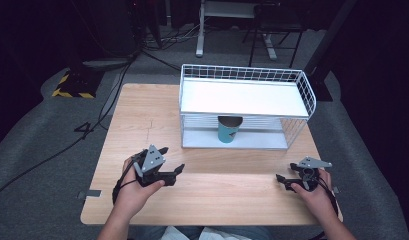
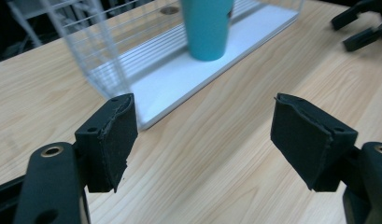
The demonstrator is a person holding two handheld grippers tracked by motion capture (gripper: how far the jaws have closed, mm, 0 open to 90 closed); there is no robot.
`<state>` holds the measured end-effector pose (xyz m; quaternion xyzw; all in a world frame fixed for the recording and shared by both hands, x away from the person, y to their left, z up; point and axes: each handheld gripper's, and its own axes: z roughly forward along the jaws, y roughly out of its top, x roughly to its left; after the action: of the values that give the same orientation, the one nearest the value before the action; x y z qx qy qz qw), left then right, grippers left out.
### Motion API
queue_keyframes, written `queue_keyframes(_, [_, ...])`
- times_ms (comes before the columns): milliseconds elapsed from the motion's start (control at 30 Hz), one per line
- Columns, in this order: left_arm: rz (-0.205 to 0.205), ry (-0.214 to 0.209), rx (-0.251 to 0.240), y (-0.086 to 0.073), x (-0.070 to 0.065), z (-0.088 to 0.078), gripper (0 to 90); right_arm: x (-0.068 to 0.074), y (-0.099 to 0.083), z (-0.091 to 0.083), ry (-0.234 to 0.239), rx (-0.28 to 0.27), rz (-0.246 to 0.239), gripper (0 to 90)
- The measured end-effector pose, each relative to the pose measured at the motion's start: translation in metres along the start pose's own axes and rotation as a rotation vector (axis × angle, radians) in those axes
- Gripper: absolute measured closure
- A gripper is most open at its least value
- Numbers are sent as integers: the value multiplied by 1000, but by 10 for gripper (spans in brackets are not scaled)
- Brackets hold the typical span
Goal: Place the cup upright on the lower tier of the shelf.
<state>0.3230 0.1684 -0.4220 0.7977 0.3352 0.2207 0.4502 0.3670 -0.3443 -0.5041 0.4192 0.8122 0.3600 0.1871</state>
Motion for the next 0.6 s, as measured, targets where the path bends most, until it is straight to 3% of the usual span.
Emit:
queue_keyframes(133, [-27, -4, 12, -9, 9, -8, 234, 0, 0, 0, 0, 0, -1, 200])
queue_keyframes(267, [-24, -11, 45, -18, 16, -12, 233, 0, 0, 1, 1, 0, -3, 200])
queue_keyframes(600, [-15, 46, 146, -43, 36, -19, 230, 0, 1, 1, 1, 0, -1, 200])
